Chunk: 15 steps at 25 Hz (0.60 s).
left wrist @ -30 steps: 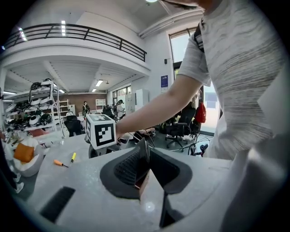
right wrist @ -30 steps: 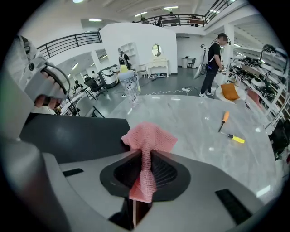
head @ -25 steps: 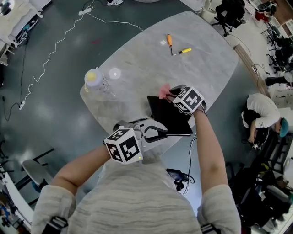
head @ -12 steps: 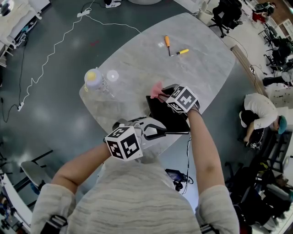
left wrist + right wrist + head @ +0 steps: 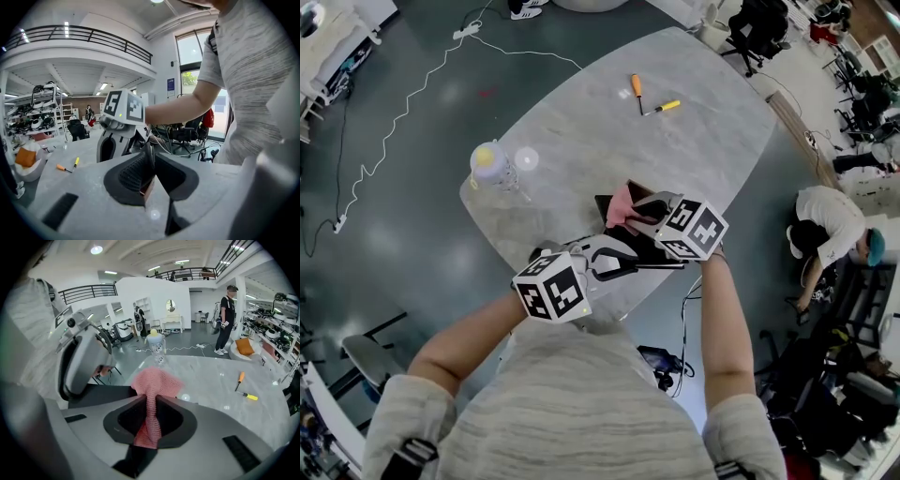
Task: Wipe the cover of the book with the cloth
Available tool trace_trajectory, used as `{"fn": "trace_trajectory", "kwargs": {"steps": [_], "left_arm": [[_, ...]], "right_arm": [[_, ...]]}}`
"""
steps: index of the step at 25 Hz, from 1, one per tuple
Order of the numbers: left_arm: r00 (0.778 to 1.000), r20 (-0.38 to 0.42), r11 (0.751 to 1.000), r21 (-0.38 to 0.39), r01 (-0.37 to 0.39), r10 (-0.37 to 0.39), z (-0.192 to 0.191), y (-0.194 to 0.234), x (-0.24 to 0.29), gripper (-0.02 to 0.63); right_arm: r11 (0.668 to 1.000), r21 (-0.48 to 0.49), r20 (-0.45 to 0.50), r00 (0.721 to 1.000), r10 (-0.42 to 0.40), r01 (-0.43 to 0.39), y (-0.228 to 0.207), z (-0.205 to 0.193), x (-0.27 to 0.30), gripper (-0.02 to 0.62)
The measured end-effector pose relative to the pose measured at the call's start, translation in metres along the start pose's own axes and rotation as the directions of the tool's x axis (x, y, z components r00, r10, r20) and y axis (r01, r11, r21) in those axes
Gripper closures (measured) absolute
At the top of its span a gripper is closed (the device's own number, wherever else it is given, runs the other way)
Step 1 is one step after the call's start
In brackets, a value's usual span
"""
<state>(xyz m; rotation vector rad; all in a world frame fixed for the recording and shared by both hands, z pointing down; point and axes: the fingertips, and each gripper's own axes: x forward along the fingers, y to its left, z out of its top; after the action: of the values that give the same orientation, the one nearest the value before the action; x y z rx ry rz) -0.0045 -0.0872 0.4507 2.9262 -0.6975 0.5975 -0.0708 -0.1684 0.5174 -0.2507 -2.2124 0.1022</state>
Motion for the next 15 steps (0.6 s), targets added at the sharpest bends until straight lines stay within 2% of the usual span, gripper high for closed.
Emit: {"fn": "trace_trajectory", "kwargs": {"steps": [8, 15], "left_arm": [[1.000, -0.013, 1.000, -0.004, 0.003, -0.003, -0.003, -0.001, 0.001, 0.534], [1.000, -0.016, 1.000, -0.008, 0.005, -0.005, -0.002, -0.001, 0.003, 0.534]], "right_arm": [[0.998, 0.017, 0.079, 0.995, 0.060, -0.061, 0.048, 0.008, -0.037, 0.546], [0.997, 0.045, 0.076, 0.995, 0.064, -0.068, 0.060, -0.003, -0.062, 0.546]]}}
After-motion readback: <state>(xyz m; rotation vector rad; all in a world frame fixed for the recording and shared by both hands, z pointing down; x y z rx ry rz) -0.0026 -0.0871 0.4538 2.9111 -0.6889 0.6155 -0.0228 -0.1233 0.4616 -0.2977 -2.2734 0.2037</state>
